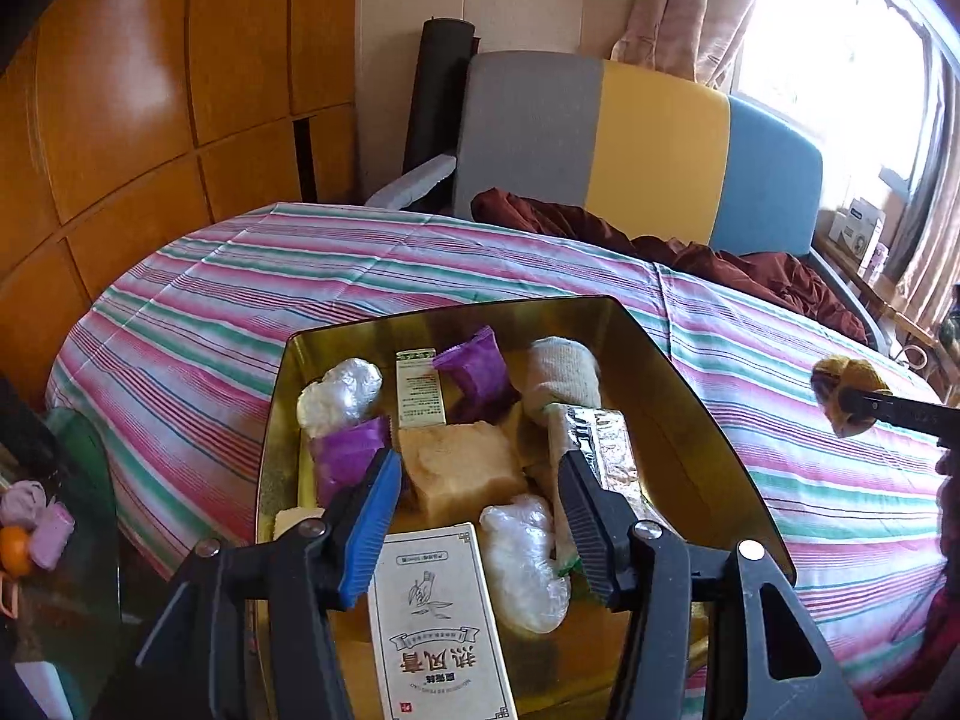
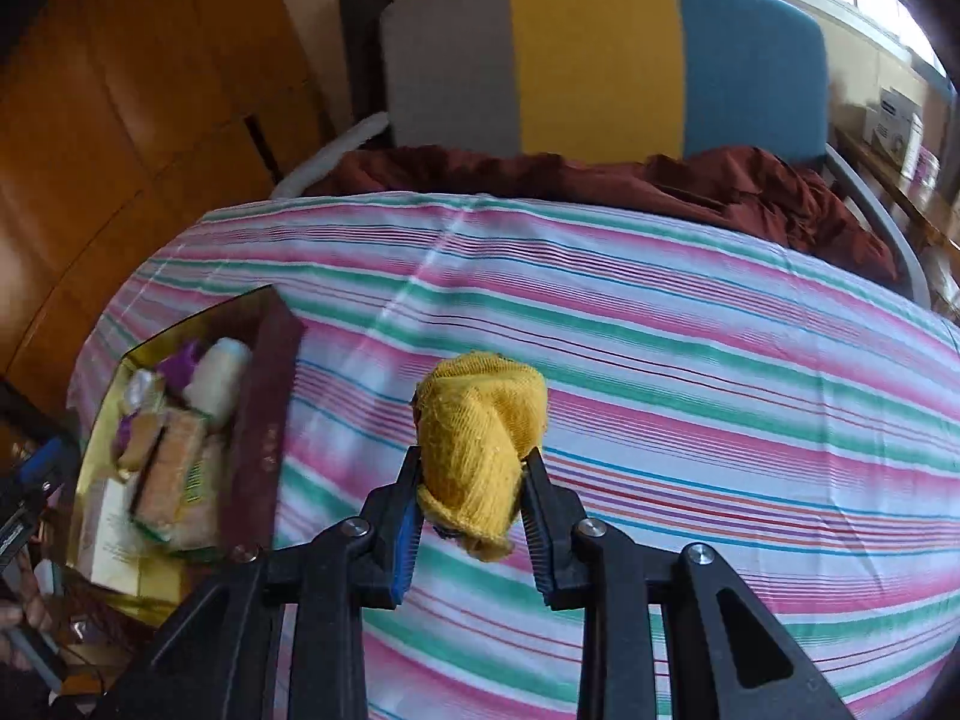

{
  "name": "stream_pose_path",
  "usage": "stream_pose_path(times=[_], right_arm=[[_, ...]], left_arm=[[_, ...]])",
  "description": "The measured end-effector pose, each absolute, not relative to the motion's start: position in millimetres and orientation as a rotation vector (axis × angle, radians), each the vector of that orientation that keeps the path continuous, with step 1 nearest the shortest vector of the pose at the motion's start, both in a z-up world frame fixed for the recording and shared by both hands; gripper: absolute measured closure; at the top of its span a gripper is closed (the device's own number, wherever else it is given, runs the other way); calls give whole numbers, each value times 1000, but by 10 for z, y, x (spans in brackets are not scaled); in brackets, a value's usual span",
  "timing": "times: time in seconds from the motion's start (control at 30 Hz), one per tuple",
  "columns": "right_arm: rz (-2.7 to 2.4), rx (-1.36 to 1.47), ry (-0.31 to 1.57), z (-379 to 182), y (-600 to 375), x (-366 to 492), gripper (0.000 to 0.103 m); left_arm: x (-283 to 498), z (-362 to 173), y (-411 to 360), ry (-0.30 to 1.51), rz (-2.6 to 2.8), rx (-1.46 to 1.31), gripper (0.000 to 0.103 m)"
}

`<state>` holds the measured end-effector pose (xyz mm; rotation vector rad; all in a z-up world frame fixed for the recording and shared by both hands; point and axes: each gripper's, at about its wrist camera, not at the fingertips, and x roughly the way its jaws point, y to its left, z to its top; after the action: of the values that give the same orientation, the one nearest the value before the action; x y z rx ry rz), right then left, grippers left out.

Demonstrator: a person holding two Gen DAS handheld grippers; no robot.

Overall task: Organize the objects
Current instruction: 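Carry the cracker pack into the gold tray and open the left gripper, then carry the yellow knitted cloth into the gold tray and open the right gripper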

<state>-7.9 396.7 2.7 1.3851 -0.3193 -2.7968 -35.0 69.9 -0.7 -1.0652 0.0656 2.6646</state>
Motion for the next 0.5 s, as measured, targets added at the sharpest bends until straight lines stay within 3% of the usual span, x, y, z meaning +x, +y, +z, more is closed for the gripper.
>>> stream_pose_path(times=[0.2, 0.4, 0.5], right_arm=[[-2637, 1261, -117, 200, 2982, -69, 74], [-2592, 1300, 123, 54, 2351, -82, 74], [-2581, 1342, 151, -49, 2237, -141, 72]], left_arm=[[-327, -33, 605, 40, 2673, -1069, 47], [-324, -29, 439, -14, 2706, -1065, 44], [-335, -28, 339, -36, 2728, -1068, 43]])
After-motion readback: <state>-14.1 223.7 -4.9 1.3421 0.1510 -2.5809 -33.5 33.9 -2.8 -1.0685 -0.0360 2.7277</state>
